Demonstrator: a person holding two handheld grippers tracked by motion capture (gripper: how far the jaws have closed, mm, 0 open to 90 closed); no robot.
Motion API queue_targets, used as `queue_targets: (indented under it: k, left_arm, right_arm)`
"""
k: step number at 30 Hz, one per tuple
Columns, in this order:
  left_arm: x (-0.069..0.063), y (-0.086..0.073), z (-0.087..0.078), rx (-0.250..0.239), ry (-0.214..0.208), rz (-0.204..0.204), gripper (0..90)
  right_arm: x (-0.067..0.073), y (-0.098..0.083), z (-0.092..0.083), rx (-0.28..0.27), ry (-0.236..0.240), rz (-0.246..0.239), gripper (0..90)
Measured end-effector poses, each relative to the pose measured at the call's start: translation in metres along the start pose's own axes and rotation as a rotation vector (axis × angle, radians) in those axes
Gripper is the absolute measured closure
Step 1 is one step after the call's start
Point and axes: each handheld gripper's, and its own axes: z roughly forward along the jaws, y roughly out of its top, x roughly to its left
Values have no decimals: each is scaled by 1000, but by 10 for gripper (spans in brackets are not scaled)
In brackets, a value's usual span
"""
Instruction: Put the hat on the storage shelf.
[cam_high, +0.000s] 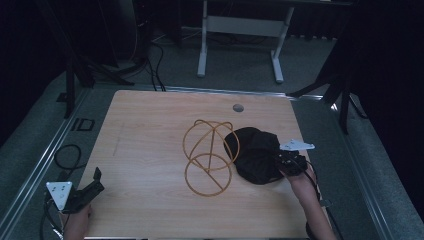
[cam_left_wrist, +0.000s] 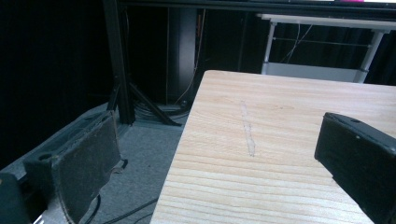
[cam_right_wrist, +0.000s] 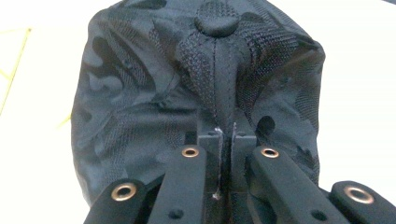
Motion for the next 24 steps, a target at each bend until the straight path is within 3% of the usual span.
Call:
queue_targets:
  k: [14, 24]
  left_arm:
    - [0, 0, 0, 1, 1, -1, 5]
    - [0, 0, 0, 3, 0, -2, 5]
  right_arm:
    - [-7, 20, -29, -95, -24, 52, 875]
    - [-17, 40, -58, -153, -55, 57, 876]
